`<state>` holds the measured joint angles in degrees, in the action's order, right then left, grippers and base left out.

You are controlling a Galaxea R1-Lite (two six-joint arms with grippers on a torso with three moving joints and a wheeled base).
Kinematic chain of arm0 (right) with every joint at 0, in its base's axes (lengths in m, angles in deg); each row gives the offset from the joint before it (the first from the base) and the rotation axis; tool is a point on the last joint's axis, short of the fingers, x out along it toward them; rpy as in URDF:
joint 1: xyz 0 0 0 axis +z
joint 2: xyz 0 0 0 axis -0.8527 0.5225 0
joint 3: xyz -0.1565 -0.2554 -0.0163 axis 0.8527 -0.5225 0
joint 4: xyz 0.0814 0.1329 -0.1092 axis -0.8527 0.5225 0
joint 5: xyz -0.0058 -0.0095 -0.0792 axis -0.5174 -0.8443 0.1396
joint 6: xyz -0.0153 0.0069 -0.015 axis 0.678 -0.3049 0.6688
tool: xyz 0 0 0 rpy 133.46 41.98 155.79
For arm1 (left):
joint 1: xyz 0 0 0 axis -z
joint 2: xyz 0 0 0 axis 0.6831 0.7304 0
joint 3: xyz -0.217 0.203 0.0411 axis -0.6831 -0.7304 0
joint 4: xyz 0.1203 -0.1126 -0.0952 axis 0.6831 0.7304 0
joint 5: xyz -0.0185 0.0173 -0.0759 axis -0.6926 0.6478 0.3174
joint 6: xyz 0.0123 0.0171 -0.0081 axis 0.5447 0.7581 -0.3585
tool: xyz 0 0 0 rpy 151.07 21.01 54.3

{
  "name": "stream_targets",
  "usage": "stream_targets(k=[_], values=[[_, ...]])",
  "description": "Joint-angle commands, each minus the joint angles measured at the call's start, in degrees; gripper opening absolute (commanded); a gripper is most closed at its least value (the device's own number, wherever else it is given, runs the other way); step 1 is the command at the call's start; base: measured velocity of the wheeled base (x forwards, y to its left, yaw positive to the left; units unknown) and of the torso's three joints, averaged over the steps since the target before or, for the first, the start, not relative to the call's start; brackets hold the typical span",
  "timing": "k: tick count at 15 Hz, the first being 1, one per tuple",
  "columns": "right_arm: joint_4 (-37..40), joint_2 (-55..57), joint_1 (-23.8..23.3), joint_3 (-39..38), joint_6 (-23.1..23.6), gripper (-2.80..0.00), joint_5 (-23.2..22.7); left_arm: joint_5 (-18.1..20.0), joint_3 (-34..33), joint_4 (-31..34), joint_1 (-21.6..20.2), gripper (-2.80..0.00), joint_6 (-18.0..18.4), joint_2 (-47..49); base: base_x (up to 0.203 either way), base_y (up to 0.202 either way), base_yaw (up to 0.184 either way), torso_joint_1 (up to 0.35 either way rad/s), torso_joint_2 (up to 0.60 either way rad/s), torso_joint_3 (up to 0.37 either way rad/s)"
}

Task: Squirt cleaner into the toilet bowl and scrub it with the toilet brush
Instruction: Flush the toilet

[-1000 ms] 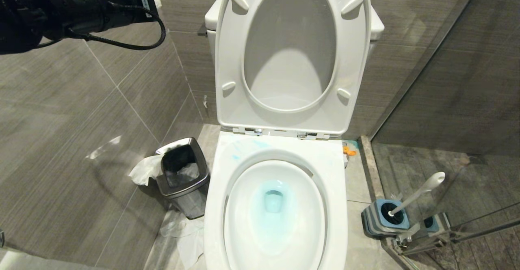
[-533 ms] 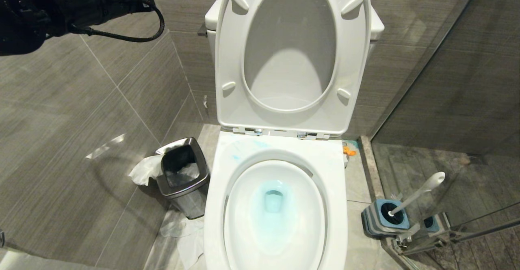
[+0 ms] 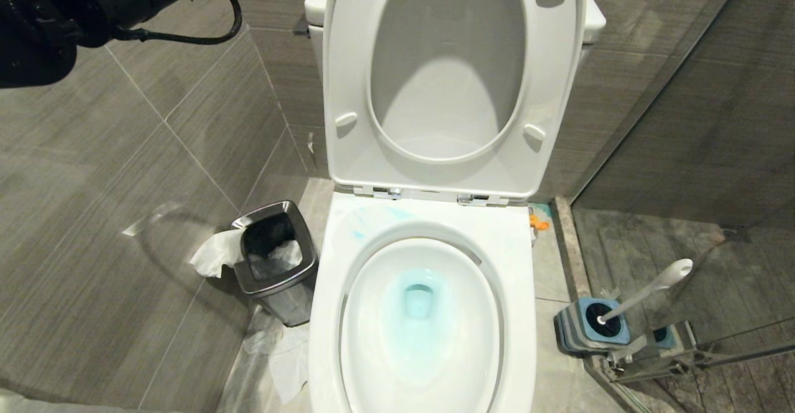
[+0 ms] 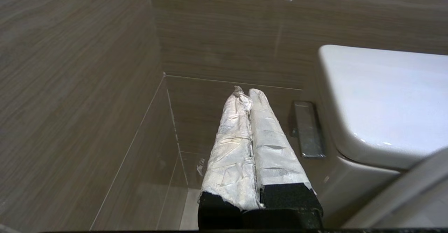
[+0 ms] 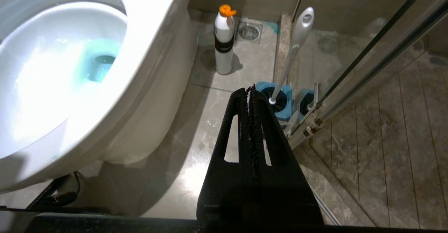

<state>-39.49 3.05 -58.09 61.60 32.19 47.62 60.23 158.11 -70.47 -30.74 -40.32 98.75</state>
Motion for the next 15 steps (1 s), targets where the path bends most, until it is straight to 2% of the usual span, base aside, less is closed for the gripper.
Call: stream_targets(k=[1,5,9,15], values=[[0.0,0.1,0.0,0.0,0.0,-2.80,0.0,-0.5,0.0,-2.2,0.4,-2.80,-0.2,0.1,0.000,0.000,0.000,0.000,0.00,-0.189],[0.0,0.1,0.0,0.0,0.0,-2.80,0.0,-0.6,0.0,-5.9,0.9,-2.80,-0.5,-0.3,0.000,0.000,0.000,0.004,0.00,-0.176],[0.0,0.1,0.0,0.0,0.0,-2.80,0.0,-2.3,0.0,-6.2,0.9,-2.80,-0.8,-0.4,0.000,0.000,0.000,0.001,0.00,-0.035],[0.0,0.1,0.0,0.0,0.0,-2.80,0.0,-4.1,0.0,-6.2,2.2,-2.80,-0.9,-0.5,0.000,0.000,0.000,0.002,0.00,-0.130]])
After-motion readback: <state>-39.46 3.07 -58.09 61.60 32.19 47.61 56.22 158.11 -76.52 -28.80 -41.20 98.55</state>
